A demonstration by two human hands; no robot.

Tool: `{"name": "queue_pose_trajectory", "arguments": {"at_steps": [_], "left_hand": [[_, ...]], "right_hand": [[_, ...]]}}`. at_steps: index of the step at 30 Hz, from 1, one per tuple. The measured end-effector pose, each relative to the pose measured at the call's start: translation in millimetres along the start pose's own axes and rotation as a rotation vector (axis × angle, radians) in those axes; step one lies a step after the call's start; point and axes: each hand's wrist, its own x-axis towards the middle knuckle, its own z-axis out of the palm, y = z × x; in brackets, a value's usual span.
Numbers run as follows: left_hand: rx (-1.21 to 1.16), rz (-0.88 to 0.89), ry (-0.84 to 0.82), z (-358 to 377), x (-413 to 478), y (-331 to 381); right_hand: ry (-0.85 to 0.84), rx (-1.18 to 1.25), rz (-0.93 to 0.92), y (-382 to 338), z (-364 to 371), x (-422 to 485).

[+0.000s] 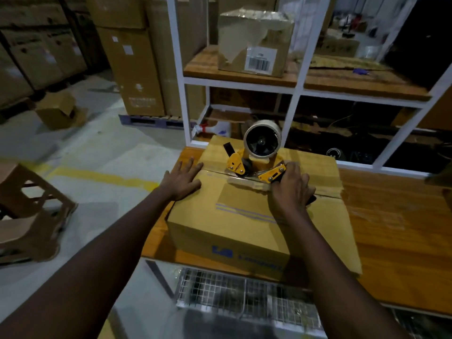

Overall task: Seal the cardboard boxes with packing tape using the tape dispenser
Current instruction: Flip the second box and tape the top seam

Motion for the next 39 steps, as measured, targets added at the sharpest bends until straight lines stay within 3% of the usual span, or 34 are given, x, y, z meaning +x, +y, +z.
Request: {"name": "queue_pose_trajectory", "arguments": {"at_steps": [6,12,18,22,25,28,34,36,39], "left_hand": [[-0.103,-0.136,0.109,38,-52,49],[-0.095,-0.157,0.218,74,-95,101],[-0.062,0.357,0.246,87,-125,79],[0.139,0.479,0.168,70,-129,59],[0.200,0.437,0.124,67,-133,65],[0.157,0.374,0.201,89,-151,101],[0.076,-0.096,0.293,132,-192,243],[0.111,-0.089,0.315,137,-199,265],[0.175,0.039,0.357,127,-199,238]], "right_hand": [[0.007,-0.042,-0.024,0,-5,-7],[0.012,-0.014,-0.022,11,-19,-16],[0.029,0.057,-0.072,38,-41,-24],[0.022,0.093,-0.087,61,-57,-27],[0.001,0.104,-0.093,81,-71,-30],[-0.015,0.102,-0.117,100,-83,-34],[-0.029,0.130,-0.162,137,-105,-34],[-0.028,0.140,-0.169,145,-111,-36],[0.018,0.090,-0.201,150,-122,-42]]}}
